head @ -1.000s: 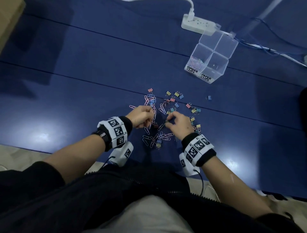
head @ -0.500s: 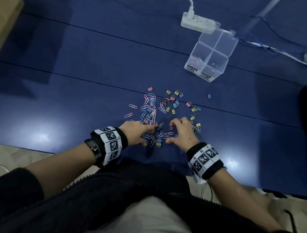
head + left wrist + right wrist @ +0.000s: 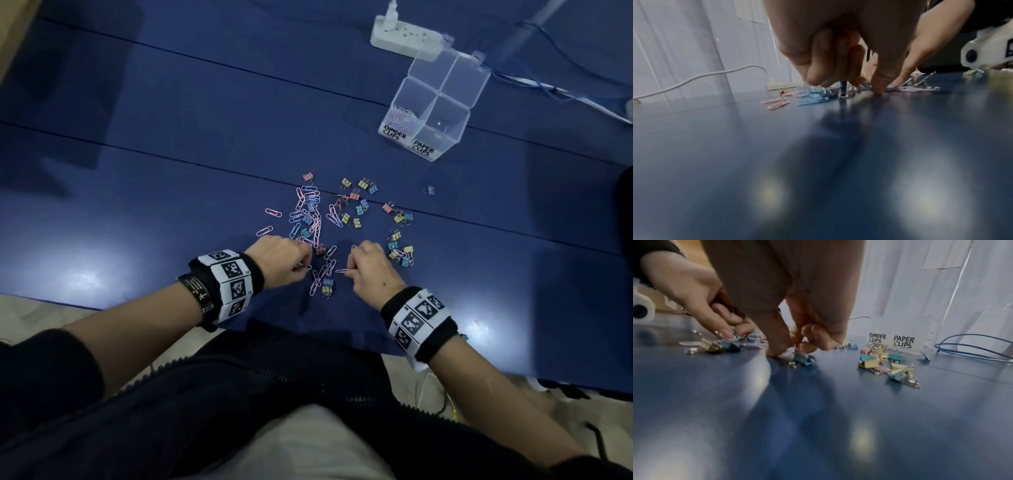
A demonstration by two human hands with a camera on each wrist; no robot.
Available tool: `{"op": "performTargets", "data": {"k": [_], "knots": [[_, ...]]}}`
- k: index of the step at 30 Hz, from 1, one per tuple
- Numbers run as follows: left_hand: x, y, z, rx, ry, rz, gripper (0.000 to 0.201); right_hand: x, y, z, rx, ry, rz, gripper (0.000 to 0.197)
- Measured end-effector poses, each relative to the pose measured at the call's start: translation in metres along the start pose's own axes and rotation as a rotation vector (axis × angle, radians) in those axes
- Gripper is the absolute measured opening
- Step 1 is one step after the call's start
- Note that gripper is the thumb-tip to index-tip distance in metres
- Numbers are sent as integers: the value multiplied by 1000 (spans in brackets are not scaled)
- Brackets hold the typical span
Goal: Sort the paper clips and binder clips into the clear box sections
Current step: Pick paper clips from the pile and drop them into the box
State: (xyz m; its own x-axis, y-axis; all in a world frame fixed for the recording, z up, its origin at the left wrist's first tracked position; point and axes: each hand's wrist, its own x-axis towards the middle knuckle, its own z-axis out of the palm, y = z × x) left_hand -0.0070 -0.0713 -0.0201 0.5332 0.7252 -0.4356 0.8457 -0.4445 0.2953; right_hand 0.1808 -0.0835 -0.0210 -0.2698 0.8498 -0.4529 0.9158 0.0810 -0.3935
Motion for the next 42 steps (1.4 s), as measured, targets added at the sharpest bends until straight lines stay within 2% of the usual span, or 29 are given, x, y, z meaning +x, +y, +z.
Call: {"op": "performTargets", "data": {"k": [4,7,10,13,16,18,20,21,23,25,27,29,32,35,37,39,42], "knots": [[0,2,-1,-44,-21,7,15,0,-6,-2,-28,-18,29,8],[-1,2,-6,-336,53,-14,9,-1,-4,0,47,-6,34,14],[4,-3,-19,-690,221,-107,14,-2,3,3,288,112,91,13],[10,-9,-29,-874,289,-237,29,1,10,-3,565,223,158,16],[17,-7,-28,-1189,226,-317,32,1,16,-17,816,147,267,22],[20,-2,-23,-1399,144,-342,34,0,20,-27,1137,18,378,31],[21,3,-22,-1500,40,-335,34,-2,24,-35,1445,-94,452,29],[22,5,-22,-1514,-7,-322,35,-3,26,-38,1522,-121,464,25],[23,7,-23,-1489,-68,-290,34,-4,28,-40,1562,-138,464,21],[24,9,-23,-1362,-91,-214,32,-3,27,-40,1530,-118,469,28],[24,12,-24,-1103,-89,-103,35,-1,27,-37,1477,-52,462,34],[24,14,-21,-849,-74,-59,42,1,24,-34,1411,21,440,34],[25,14,-19,-790,-26,-61,45,2,21,-29,1275,68,409,33],[22,12,-19,-816,2,-116,27,6,19,-23,1008,116,401,43],[18,14,-21,-691,-55,-95,15,9,15,-19,733,141,403,43],[14,16,-23,-436,-137,-57,37,8,11,-18,567,167,433,36],[13,19,-23,-31,-177,-1,87,4,3,-21,376,198,448,20]]}}
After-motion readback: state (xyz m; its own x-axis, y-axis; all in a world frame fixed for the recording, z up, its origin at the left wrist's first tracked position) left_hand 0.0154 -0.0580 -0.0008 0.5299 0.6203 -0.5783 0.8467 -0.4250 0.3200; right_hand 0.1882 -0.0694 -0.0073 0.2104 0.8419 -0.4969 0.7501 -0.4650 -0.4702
